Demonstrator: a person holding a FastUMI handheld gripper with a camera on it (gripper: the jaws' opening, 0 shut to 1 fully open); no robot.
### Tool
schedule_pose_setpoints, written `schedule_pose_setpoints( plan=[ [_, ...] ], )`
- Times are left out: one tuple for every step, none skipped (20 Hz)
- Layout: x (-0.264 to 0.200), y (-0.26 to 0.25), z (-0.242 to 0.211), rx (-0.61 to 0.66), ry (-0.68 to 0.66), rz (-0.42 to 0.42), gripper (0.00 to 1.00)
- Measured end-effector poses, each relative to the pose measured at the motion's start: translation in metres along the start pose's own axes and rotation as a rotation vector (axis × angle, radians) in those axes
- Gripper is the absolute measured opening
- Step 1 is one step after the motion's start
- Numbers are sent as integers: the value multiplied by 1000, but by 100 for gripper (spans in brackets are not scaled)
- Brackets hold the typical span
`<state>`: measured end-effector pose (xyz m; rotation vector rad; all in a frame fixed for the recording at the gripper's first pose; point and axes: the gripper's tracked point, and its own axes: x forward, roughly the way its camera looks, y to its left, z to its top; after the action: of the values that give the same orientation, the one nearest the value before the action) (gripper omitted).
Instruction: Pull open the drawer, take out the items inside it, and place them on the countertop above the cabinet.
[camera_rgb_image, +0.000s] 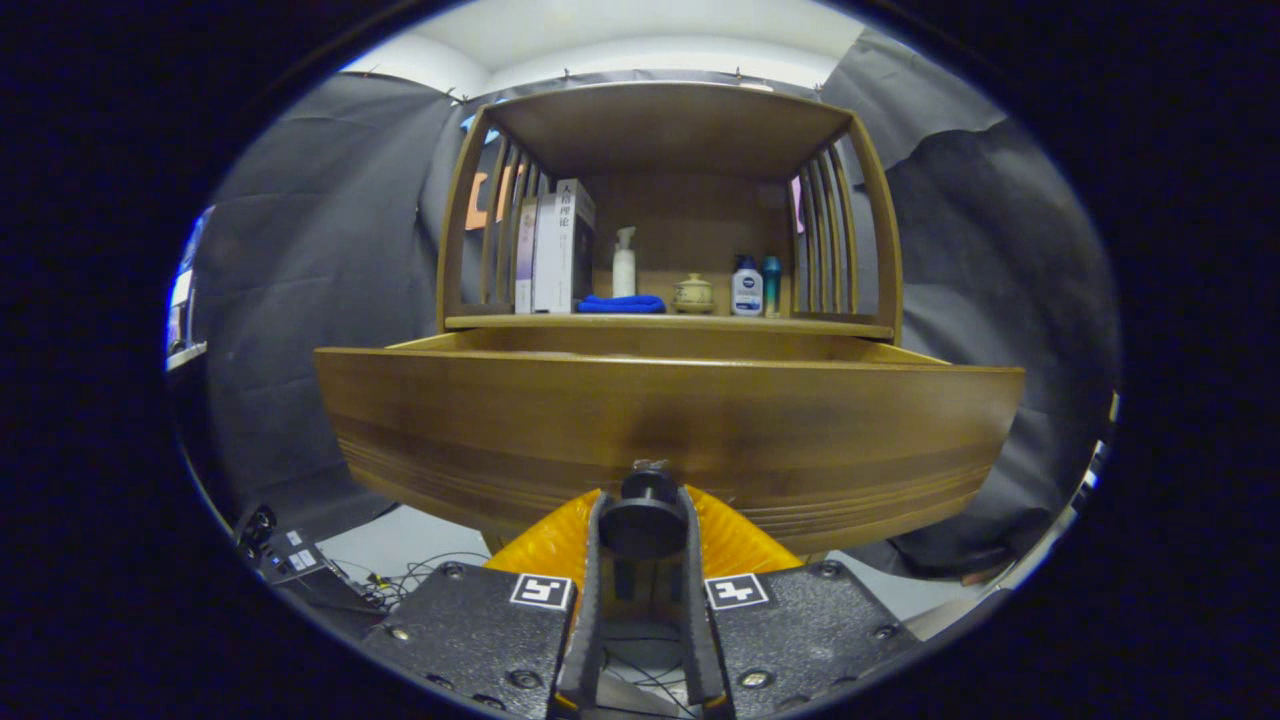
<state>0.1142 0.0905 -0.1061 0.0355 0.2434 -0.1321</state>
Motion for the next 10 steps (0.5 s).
schedule_pose_setpoints(
  plan=[
    [-1, -1, -1, -1, -1, -3, 36],
    [0, -1, 0, -6, -4, -7, 35],
    [-1, -1, 0, -16, -7, -10, 35],
    [-1, 0, 0, -26, -9, -9, 44],
    [-1, 0, -1, -37, -9, -7, 53],
    [1, 3, -3, -48, 3, 10, 61],
    [-3, 6, -5, -54, 9, 29, 70],
    [-5, 8, -1, -55, -11, 39, 79],
    [-8, 6, 6, -61, -45, 31, 88],
    [-11, 4, 16, -77, -83, 19, 90]
  ],
)
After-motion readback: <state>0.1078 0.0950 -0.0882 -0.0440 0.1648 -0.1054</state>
